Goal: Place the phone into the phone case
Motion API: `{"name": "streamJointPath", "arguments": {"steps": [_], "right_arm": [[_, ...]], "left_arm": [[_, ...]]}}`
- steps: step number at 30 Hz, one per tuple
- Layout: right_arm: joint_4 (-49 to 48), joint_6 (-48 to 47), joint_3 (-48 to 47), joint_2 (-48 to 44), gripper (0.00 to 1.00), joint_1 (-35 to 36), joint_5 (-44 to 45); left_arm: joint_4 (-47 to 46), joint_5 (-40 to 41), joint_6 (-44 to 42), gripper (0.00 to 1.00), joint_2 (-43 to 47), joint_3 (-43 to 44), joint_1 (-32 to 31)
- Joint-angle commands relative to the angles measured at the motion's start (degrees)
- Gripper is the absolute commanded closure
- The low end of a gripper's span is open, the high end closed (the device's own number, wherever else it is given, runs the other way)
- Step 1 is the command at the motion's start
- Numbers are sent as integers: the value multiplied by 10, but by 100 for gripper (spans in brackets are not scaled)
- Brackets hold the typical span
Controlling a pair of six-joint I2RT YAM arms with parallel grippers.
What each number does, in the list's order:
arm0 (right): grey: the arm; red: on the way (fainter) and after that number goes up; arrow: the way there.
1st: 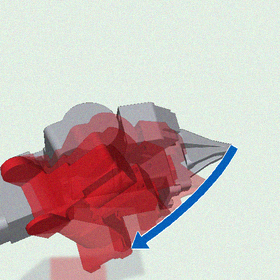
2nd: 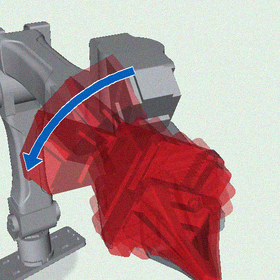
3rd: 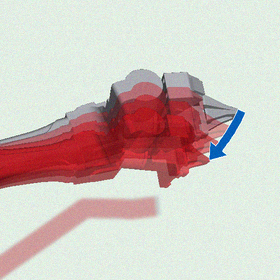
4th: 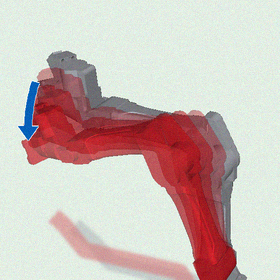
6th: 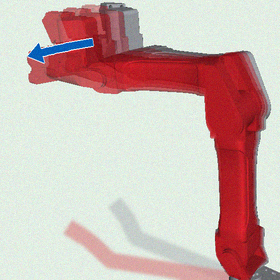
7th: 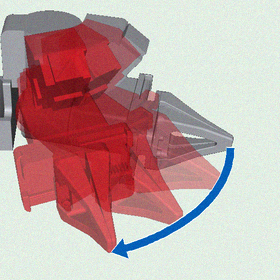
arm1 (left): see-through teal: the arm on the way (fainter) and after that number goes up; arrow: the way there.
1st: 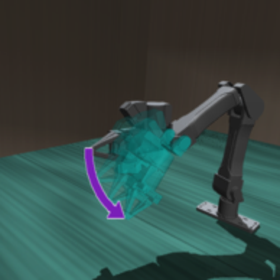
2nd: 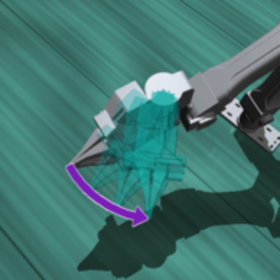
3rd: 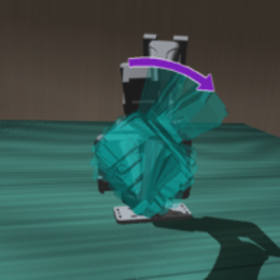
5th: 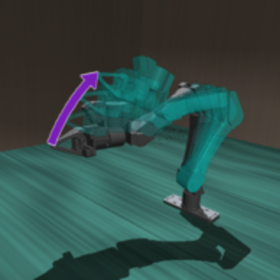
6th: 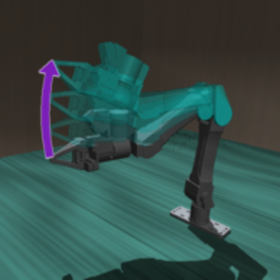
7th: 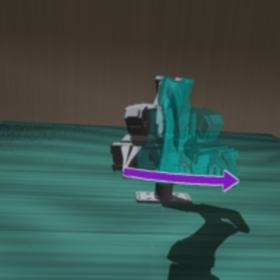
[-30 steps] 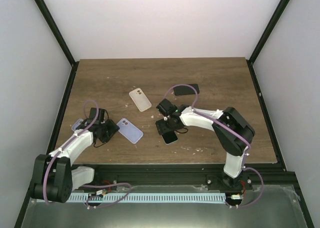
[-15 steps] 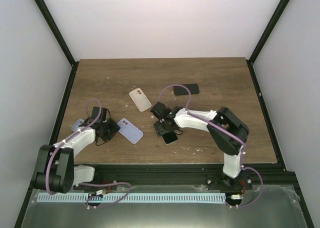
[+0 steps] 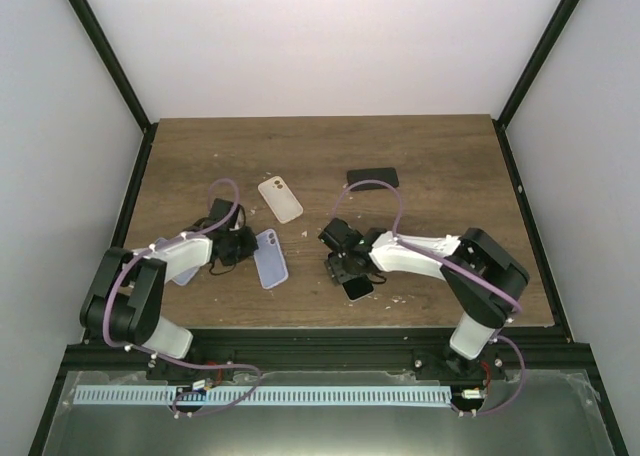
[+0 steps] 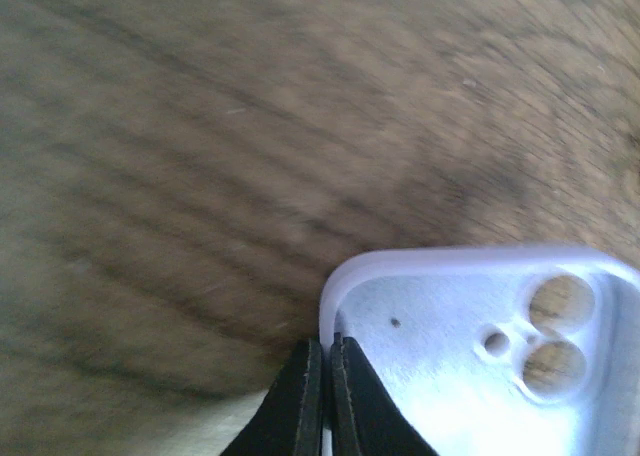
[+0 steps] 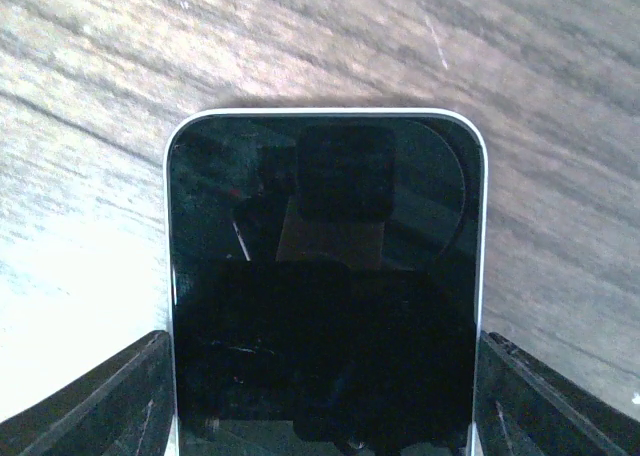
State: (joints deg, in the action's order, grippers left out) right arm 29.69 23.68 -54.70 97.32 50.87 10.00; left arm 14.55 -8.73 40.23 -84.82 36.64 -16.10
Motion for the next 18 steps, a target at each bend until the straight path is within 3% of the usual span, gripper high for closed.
{"name": "streamJointPath", "arguments": {"steps": [1, 4, 5, 9, 12, 15, 18], "right_arm": [[-28, -5, 24, -42, 43, 4, 0], [-34, -26, 28, -66, 43, 4, 4], [-38, -38, 29, -75, 43, 4, -1], [-82, -110, 41, -118, 46, 4, -37], [-110, -175, 45, -153, 47, 5, -52], [-167, -268, 76, -212, 50, 12, -101], [-237, -394, 130, -297, 51, 30, -190]], "left_arm": [[-34, -64, -117, 100, -22, 27, -30], [-19, -102, -163, 100, -22, 50, -35], [-4, -102, -170, 95, -19, 58, -35], [71, -102, -140, 62, -3, 101, -34], [56, -150, -92, 52, 48, 92, -29], [36, -252, -66, 40, 86, 90, -3], [39, -375, -68, 39, 100, 105, 17]]}}
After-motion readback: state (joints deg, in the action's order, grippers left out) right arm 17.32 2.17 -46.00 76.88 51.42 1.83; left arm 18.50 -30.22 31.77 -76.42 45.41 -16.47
